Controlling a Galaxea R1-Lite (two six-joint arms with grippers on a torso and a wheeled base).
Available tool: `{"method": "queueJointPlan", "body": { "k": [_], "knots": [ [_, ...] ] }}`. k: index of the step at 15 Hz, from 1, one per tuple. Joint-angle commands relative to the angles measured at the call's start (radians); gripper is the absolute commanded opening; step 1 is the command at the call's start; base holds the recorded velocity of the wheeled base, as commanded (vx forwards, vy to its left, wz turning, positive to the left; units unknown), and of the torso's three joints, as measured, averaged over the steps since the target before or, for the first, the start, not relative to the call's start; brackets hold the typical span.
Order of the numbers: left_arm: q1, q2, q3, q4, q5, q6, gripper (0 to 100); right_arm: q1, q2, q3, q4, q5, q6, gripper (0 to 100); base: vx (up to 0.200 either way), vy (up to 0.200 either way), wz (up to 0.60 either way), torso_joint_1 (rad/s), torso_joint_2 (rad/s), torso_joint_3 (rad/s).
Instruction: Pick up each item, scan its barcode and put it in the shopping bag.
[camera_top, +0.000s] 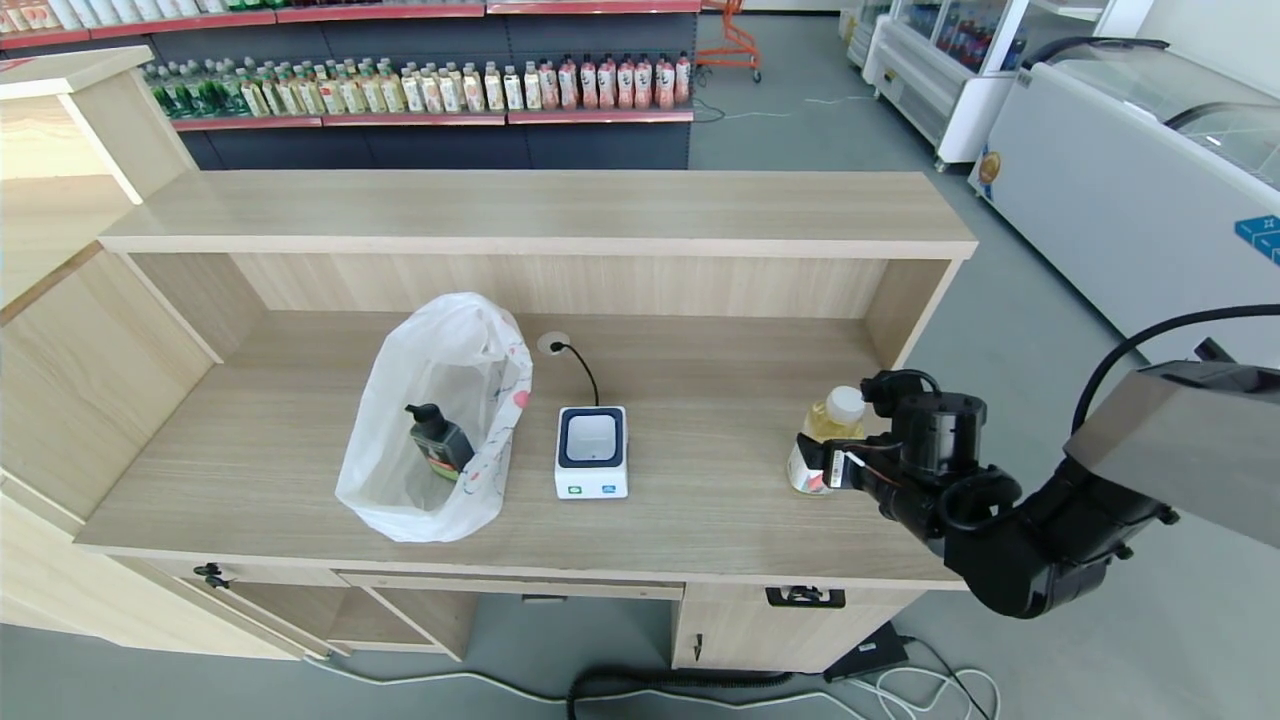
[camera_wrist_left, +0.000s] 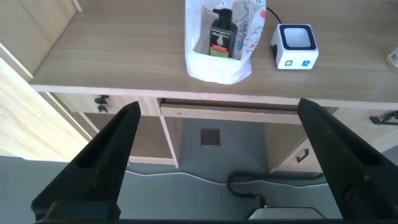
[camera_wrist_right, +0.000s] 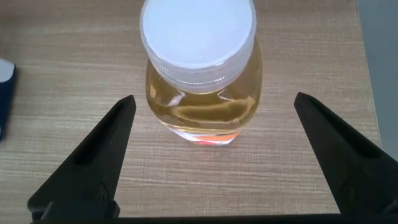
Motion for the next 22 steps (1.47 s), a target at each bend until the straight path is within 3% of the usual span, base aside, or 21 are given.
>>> {"method": "queueJointPlan", "body": {
  "k": [1, 18, 19, 22],
  "knots": [
    [0.001, 0.000, 0.000, 0.000, 0.001, 0.000, 100, 0.003, 0.031, -0.038, -0.004, 0.000, -0.005, 100, 0.000, 0.000, 0.00, 0.000, 0.00, 0.000],
    [0.001, 0.000, 0.000, 0.000, 0.000, 0.000, 100, 0.020, 0.248, -0.265, -0.044, 0.002, -0.068, 100, 0.000, 0.000, 0.00, 0.000, 0.00, 0.000],
    [0.001, 0.000, 0.000, 0.000, 0.000, 0.000, 100, 0.018, 0.249, -0.266, -0.044, 0.005, -0.078, 0, 0.000, 0.000, 0.00, 0.000, 0.00, 0.000],
    [0.001, 0.000, 0.000, 0.000, 0.000, 0.000, 100, 0.018, 0.240, -0.286, -0.044, 0.008, -0.088, 0, 0.000, 0.000, 0.00, 0.000, 0.00, 0.000]
  ]
}}
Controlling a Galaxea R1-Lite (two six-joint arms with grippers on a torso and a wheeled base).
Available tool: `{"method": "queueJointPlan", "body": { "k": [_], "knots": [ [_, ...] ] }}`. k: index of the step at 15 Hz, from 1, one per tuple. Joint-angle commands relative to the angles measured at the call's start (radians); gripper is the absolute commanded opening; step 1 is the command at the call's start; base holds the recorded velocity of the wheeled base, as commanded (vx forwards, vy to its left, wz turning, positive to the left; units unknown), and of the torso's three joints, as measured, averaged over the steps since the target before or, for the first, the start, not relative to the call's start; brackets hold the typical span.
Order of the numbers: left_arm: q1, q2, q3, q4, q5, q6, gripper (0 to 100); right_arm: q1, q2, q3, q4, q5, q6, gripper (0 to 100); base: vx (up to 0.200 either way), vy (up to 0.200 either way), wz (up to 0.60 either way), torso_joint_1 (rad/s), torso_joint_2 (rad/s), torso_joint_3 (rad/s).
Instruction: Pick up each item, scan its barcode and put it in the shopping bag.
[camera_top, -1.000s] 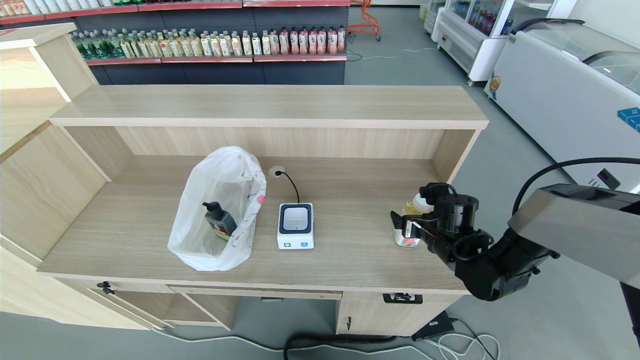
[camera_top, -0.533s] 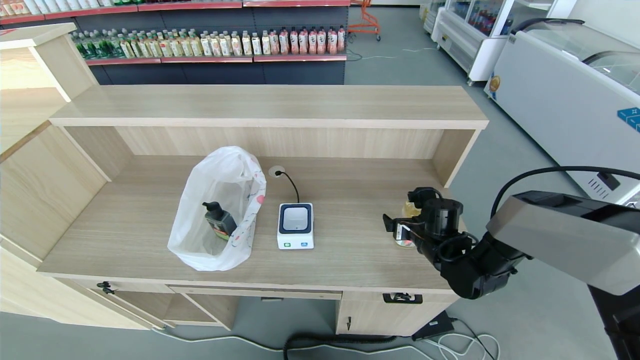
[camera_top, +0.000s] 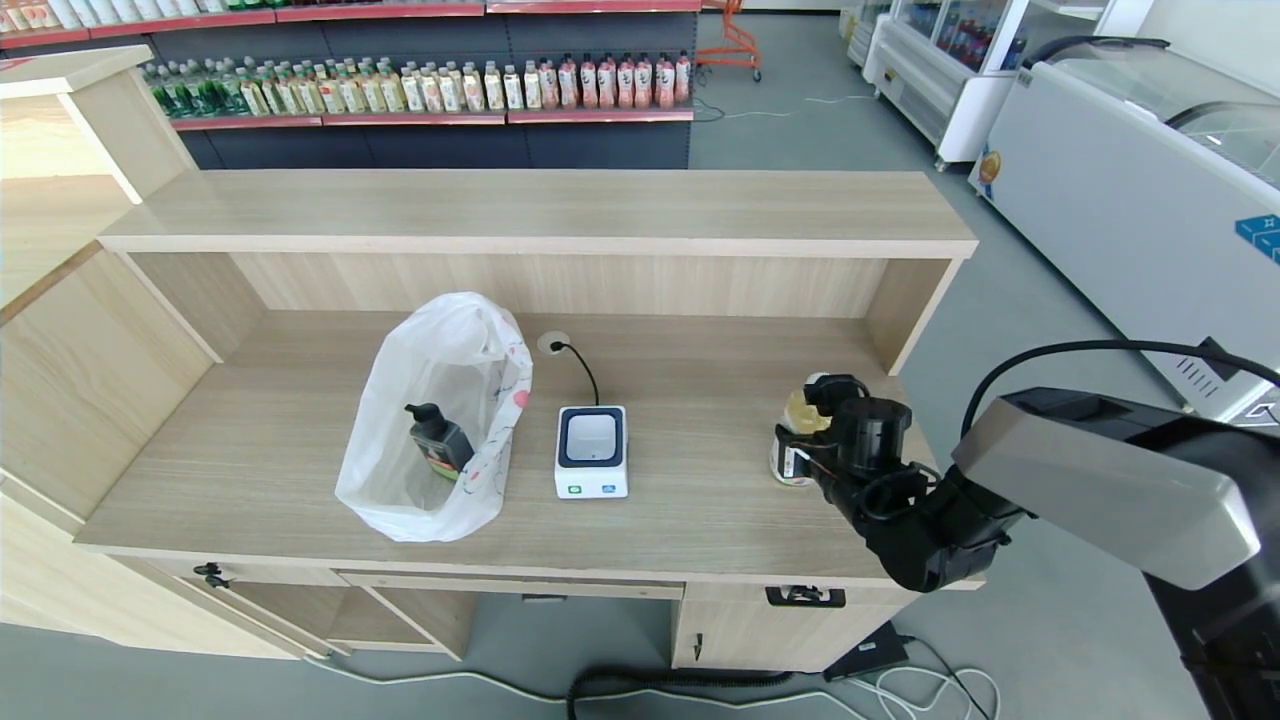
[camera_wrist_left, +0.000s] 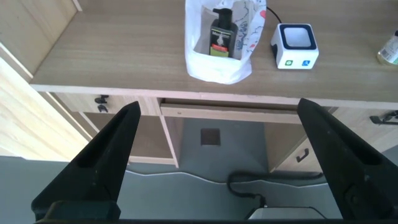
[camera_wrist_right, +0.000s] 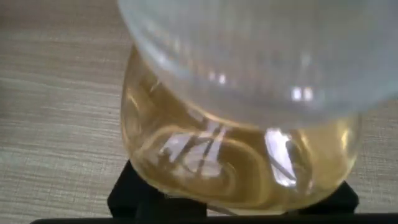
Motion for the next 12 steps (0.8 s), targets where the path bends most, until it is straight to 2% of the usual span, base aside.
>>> {"method": "queueJointPlan", "body": {
  "k": [1, 3, 9, 11, 12],
  "knots": [
    [0.001, 0.000, 0.000, 0.000, 0.001, 0.000, 100, -0.007, -0.008, -0.002, -0.001, 0.001, -0.040, 0, 0.000, 0.000, 0.00, 0.000, 0.00, 0.000],
    [0.001, 0.000, 0.000, 0.000, 0.001, 0.000, 100, -0.017, -0.008, 0.006, -0.031, 0.017, -0.097, 0, 0.000, 0.000, 0.00, 0.000, 0.00, 0.000],
    [0.001, 0.000, 0.000, 0.000, 0.000, 0.000, 100, -0.027, -0.071, 0.018, -0.018, 0.067, -0.078, 0, 0.000, 0.000, 0.00, 0.000, 0.00, 0.000],
    [0.001, 0.000, 0.000, 0.000, 0.000, 0.000, 100, -0.028, -0.195, 0.032, 0.125, 0.132, 0.018, 0, 0.000, 0.000, 0.00, 0.000, 0.00, 0.000],
    [0.001, 0.000, 0.000, 0.000, 0.001, 0.000, 100, -0.025, -0.312, 0.038, 0.268, 0.218, 0.123, 0, 0.000, 0.000, 0.00, 0.000, 0.00, 0.000]
  ]
}}
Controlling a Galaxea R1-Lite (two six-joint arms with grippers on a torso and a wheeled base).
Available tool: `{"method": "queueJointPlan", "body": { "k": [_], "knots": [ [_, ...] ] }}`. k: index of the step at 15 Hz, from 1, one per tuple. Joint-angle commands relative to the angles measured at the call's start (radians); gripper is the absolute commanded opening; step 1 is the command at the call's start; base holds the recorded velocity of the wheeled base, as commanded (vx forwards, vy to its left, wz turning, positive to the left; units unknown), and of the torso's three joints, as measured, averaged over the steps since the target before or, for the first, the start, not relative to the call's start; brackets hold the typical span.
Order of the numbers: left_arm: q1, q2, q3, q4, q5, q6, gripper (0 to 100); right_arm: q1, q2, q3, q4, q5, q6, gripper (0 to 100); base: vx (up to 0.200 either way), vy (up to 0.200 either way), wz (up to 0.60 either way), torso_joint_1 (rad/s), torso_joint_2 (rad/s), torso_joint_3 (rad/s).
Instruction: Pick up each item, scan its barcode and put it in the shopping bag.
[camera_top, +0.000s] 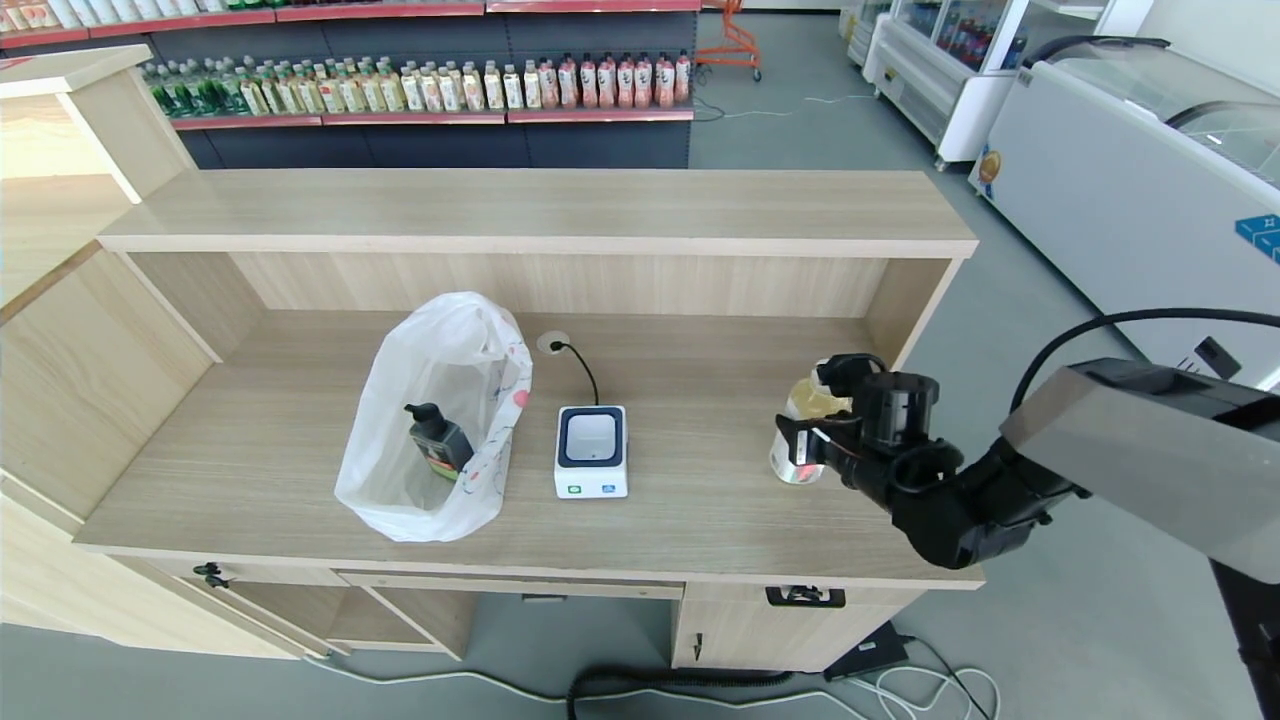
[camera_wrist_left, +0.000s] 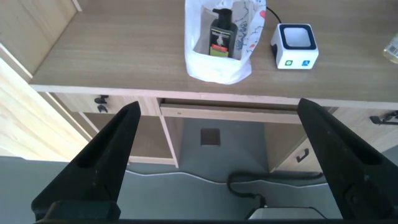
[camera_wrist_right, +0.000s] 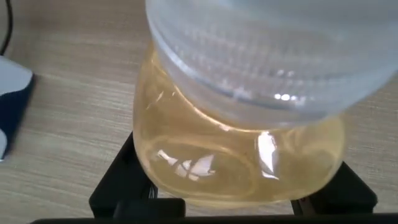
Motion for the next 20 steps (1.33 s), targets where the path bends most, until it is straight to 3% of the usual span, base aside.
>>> {"method": "queueJointPlan", "body": {
  "k": [1, 2, 3, 4, 7, 11, 14, 17, 20],
  "knots": [
    [0.001, 0.000, 0.000, 0.000, 0.000, 0.000, 100, 0.002, -0.277, 0.018, 0.229, 0.183, 0.175, 0, 0.000, 0.000, 0.00, 0.000, 0.00, 0.000],
    [0.001, 0.000, 0.000, 0.000, 0.000, 0.000, 100, 0.002, -0.308, 0.019, 0.256, 0.226, 0.198, 0, 0.000, 0.000, 0.00, 0.000, 0.00, 0.000],
    [0.001, 0.000, 0.000, 0.000, 0.000, 0.000, 100, -0.004, -0.420, 0.048, 0.330, 0.393, 0.252, 0, 0.000, 0.000, 0.00, 0.000, 0.00, 0.000],
    [0.001, 0.000, 0.000, 0.000, 0.000, 0.000, 100, -0.004, -0.467, 0.084, 0.344, 0.487, 0.253, 0, 0.000, 0.000, 0.00, 0.000, 0.00, 0.000],
    [0.001, 0.000, 0.000, 0.000, 0.000, 0.000, 100, 0.035, -0.549, 0.191, 0.344, 0.646, 0.247, 0, 0.000, 0.000, 0.00, 0.000, 0.00, 0.000],
    [0.001, 0.000, 0.000, 0.000, 0.000, 0.000, 100, 0.108, -0.569, 0.312, 0.327, 0.729, 0.192, 0, 0.000, 0.000, 0.00, 0.000, 0.00, 0.000],
    [-0.001, 0.000, 0.000, 0.000, 0.000, 0.000, 100, 0.141, -0.578, 0.320, 0.304, 0.757, 0.171, 0, 0.000, 0.000, 0.00, 0.000, 0.00, 0.000],
    [0.001, 0.000, 0.000, 0.000, 0.001, 0.000, 100, 0.141, -0.613, 0.320, 0.272, 0.900, 0.172, 0, 0.000, 0.000, 0.00, 0.000, 0.00, 0.000],
    [0.001, 0.000, 0.000, 0.000, 0.000, 0.000, 100, 0.141, -0.644, 0.321, 0.272, 0.972, 0.184, 0, 0.000, 0.000, 0.00, 0.000, 0.00, 0.000]
  ]
}}
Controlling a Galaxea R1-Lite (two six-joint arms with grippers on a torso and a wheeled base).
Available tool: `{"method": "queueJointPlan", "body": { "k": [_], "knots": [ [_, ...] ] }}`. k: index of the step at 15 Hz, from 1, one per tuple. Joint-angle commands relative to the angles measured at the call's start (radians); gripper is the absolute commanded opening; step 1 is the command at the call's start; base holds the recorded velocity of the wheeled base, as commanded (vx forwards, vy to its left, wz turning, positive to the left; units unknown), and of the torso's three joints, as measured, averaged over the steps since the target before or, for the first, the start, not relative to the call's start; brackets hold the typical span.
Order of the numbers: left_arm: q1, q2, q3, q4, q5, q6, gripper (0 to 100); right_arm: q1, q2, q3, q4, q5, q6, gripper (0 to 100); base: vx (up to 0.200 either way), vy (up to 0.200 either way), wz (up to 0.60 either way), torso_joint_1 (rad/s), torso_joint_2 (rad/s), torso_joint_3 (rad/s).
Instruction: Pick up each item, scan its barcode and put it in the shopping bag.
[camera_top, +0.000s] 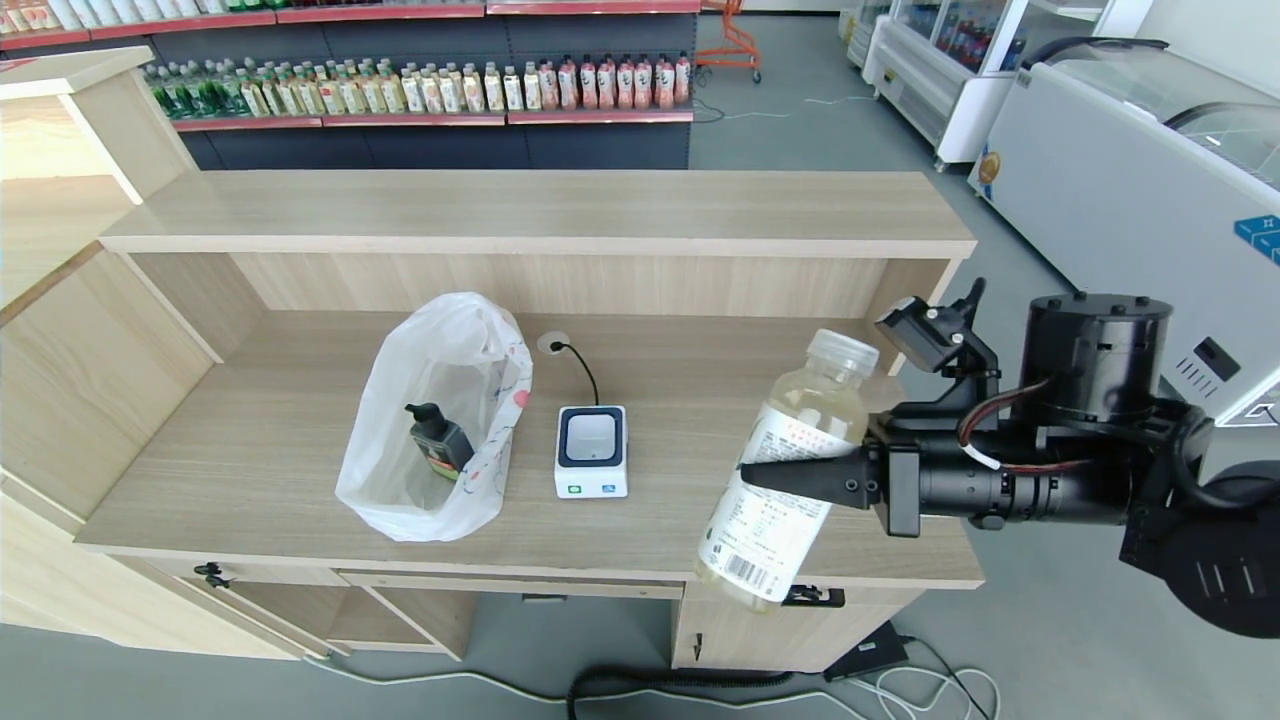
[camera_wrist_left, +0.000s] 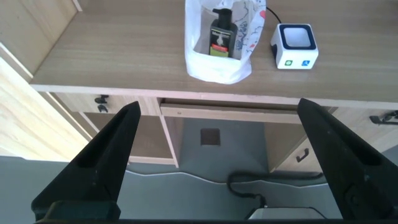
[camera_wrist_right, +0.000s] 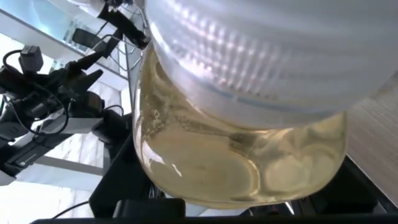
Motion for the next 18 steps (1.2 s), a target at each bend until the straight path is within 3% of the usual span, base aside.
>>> {"method": "queueJointPlan", "body": {
  "k": [1, 5, 18],
  "knots": [
    [0.001, 0.000, 0.000, 0.000, 0.001, 0.000, 100, 0.001, -0.027, 0.001, 0.000, 0.015, 0.008, 0, 0.000, 0.000, 0.00, 0.000, 0.00, 0.000],
    [-0.001, 0.000, 0.000, 0.000, 0.000, 0.000, 100, 0.009, -0.050, 0.001, 0.000, 0.071, 0.055, 0, 0.000, 0.000, 0.00, 0.000, 0.00, 0.000],
    [0.001, 0.000, 0.000, 0.000, 0.000, 0.000, 100, 0.064, -0.078, 0.052, 0.002, 0.070, 0.048, 0, 0.000, 0.000, 0.00, 0.000, 0.00, 0.000]
  ]
}}
